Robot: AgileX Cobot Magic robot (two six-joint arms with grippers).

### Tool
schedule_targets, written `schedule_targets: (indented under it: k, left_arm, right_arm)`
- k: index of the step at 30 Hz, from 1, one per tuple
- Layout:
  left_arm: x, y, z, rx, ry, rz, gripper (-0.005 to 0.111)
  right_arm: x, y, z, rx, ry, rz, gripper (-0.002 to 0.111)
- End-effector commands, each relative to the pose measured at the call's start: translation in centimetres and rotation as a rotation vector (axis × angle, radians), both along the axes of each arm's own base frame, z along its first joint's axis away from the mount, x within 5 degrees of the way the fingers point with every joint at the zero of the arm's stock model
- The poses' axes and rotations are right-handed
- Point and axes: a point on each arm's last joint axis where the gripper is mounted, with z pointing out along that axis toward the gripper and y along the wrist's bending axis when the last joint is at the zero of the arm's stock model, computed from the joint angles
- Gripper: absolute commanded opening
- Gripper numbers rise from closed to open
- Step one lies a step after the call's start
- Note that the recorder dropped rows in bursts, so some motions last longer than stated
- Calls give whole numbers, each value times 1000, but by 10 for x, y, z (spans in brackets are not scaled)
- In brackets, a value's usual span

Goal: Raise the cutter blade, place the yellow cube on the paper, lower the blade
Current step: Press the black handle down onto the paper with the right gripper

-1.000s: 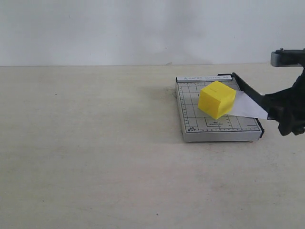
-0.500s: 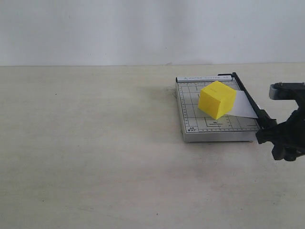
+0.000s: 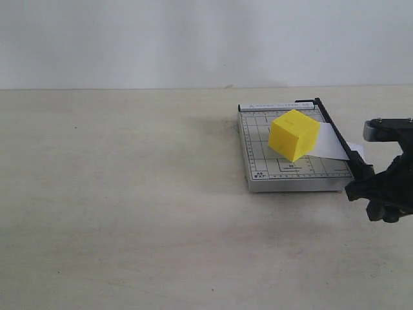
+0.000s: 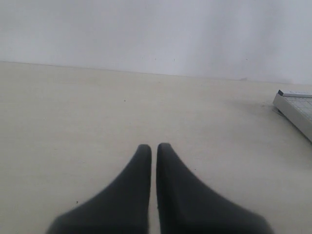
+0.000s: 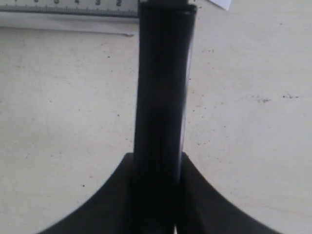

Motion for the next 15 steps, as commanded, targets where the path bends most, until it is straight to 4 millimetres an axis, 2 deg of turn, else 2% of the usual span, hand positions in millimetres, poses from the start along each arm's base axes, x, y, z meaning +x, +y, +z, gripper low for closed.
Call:
schedule_targets:
  k: [1, 4, 7, 8, 10, 12, 15]
  left_arm:
    - [0, 0, 0, -22, -6, 11, 4]
    - [0, 0, 0, -22, -6, 11, 4]
    - [0, 0, 0, -22, -6, 11, 4]
    - [0, 0, 0, -22, -6, 11, 4]
    - [0, 0, 0, -22, -6, 11, 4]
    - [0, 0, 0, -22, -6, 11, 4]
    - [0, 0, 0, -22, -6, 11, 4]
  right_arm:
    - [-14, 3, -12, 23, 123, 95, 5]
    - [-14, 7, -11, 62, 121, 100, 25]
    - [-14, 8, -11, 78, 117, 96, 64]
    - [-14, 8, -10, 79, 116, 95, 72]
    - [-14, 8, -11, 77, 117, 114, 71]
    - [-14, 9, -9, 79, 112, 116, 64]
    - [-15, 10, 1, 98, 66, 125, 62]
